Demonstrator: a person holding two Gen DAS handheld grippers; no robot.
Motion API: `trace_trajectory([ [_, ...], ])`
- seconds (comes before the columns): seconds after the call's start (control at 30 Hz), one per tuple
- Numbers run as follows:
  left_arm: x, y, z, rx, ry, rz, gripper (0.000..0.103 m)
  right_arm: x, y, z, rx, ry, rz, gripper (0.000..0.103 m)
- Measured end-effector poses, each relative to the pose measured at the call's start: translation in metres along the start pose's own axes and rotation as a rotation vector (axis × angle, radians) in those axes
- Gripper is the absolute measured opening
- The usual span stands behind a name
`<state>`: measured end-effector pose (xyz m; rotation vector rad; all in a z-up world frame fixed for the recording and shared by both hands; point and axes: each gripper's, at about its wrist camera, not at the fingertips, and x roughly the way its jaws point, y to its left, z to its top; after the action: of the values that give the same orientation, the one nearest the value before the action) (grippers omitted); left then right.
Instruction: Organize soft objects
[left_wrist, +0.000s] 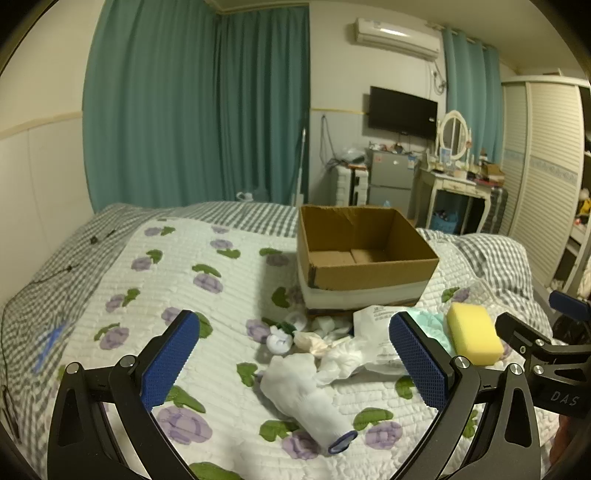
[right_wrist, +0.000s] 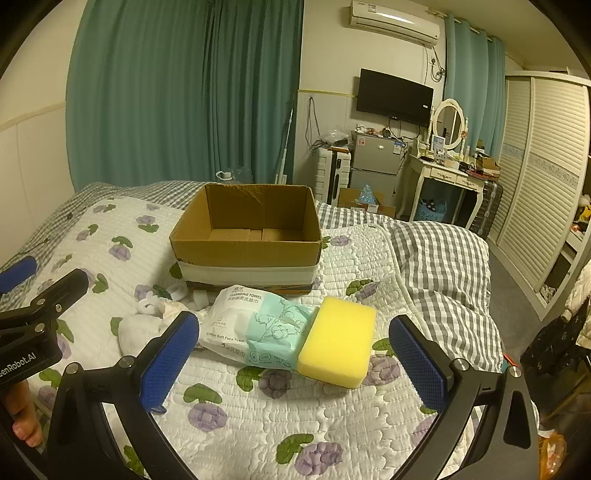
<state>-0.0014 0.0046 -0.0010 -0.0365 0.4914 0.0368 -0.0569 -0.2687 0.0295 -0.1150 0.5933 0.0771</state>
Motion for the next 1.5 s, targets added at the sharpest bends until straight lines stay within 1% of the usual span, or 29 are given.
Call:
trace_trajectory([
  [0.4, -0.012, -0.003, 0.01, 0.014, -0.019, -0.017, 0.103, -0.012, -0.006, 0.006, 0.004, -0.019, -0.005, 0.103],
  [0.47, -0.011, -0.004, 0.011, 0.022, -0.014, -0.014, 0.103, -0.012, -0.008, 0.007, 0.004, -0.021, -0.007, 0.103],
  [0.57, -0.005, -0.008, 0.011, 0.035, 0.009, 0.007, 0.103, -0.006, -0.012, 0.011, -0.01, -0.002, -0.016, 0.103],
  [0.67, 0.004, -0.01, 0.008, 0.038, 0.048, 0.016, 0.103, 0.005, -0.019, 0.018, -0.035, 0.026, -0.041, 0.103],
  [0.77, 0.021, -0.011, -0.001, 0.041, 0.111, 0.03, 0.103, 0.021, -0.028, 0.018, -0.074, 0.071, -0.066, 0.103],
  [0.93, 0.065, -0.011, -0.032, 0.034, 0.291, 0.069, 0.103, 0.064, -0.049, -0.002, -0.045, 0.194, -0.057, 0.103],
  [1.0, 0.08, -0.01, -0.043, 0.026, 0.345, 0.073, 0.098, 0.083, -0.055, -0.012, -0.025, 0.245, -0.054, 0.103],
  [1.17, 0.104, -0.009, -0.058, 0.022, 0.427, 0.107, 0.098, 0.113, -0.047, -0.027, -0.028, 0.318, -0.012, 0.103],
  [1.23, 0.11, -0.009, -0.063, 0.018, 0.443, 0.107, 0.098, 0.121, -0.046, -0.028, -0.019, 0.338, -0.016, 0.099],
  [1.33, 0.123, -0.01, -0.071, 0.019, 0.482, 0.123, 0.097, 0.133, -0.049, -0.028, 0.018, 0.36, 0.0, 0.093],
  [1.37, 0.127, -0.01, -0.073, 0.018, 0.493, 0.124, 0.09, 0.136, -0.049, -0.028, 0.022, 0.366, 0.001, 0.085],
  [1.4, 0.131, -0.011, -0.075, 0.019, 0.509, 0.123, 0.08, 0.138, -0.049, -0.029, 0.026, 0.374, 0.005, 0.08],
  [1.43, 0.134, -0.012, -0.077, 0.019, 0.519, 0.117, 0.076, 0.14, -0.049, -0.031, 0.028, 0.378, 0.008, 0.08],
  [1.47, 0.135, -0.013, -0.079, 0.022, 0.523, 0.104, 0.071, 0.141, -0.048, -0.031, 0.024, 0.381, 0.004, 0.078],
  [1.5, 0.134, -0.015, -0.079, 0.031, 0.516, 0.107, 0.067, 0.141, -0.047, -0.032, 0.02, 0.379, -0.001, 0.076],
])
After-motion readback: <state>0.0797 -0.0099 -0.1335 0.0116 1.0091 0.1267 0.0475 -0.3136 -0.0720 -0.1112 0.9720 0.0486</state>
